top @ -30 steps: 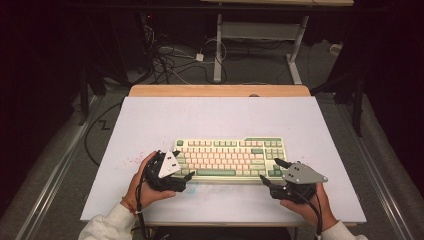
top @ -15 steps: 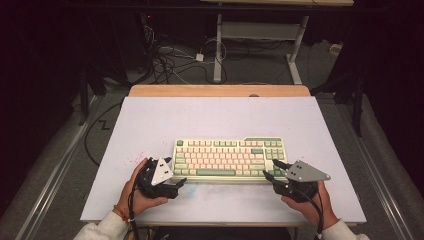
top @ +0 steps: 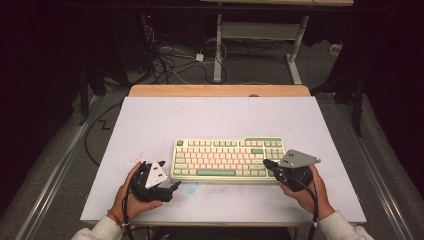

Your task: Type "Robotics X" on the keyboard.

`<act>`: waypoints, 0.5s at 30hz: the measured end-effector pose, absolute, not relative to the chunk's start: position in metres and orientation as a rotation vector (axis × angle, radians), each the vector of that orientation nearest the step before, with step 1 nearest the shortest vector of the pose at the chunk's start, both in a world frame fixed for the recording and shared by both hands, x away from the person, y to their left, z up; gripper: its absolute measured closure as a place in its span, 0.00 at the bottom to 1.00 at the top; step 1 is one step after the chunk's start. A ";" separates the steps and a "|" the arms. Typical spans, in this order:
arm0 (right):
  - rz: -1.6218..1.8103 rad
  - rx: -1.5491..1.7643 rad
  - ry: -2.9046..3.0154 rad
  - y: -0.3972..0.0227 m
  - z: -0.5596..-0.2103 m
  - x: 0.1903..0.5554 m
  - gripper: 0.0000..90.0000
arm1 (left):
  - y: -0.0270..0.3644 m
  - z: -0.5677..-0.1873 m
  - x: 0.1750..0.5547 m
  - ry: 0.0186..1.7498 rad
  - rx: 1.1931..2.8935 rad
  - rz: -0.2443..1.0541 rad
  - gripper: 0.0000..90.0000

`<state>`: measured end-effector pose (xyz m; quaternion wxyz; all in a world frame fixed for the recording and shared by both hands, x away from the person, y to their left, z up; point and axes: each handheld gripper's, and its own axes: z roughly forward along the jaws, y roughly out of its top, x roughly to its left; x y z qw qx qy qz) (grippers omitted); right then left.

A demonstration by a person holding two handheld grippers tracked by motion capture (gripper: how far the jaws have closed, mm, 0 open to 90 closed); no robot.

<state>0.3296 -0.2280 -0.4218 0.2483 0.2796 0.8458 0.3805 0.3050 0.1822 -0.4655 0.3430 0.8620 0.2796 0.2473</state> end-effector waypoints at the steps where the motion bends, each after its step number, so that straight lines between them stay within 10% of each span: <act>1: 1.032 0.764 2.318 -0.227 -0.423 0.332 1.00 | 0.182 -0.465 0.305 0.727 2.238 0.642 0.20; 15: 0.956 0.746 2.416 -0.206 -0.439 0.352 1.00 | 0.182 -0.466 0.307 0.733 2.245 0.635 0.20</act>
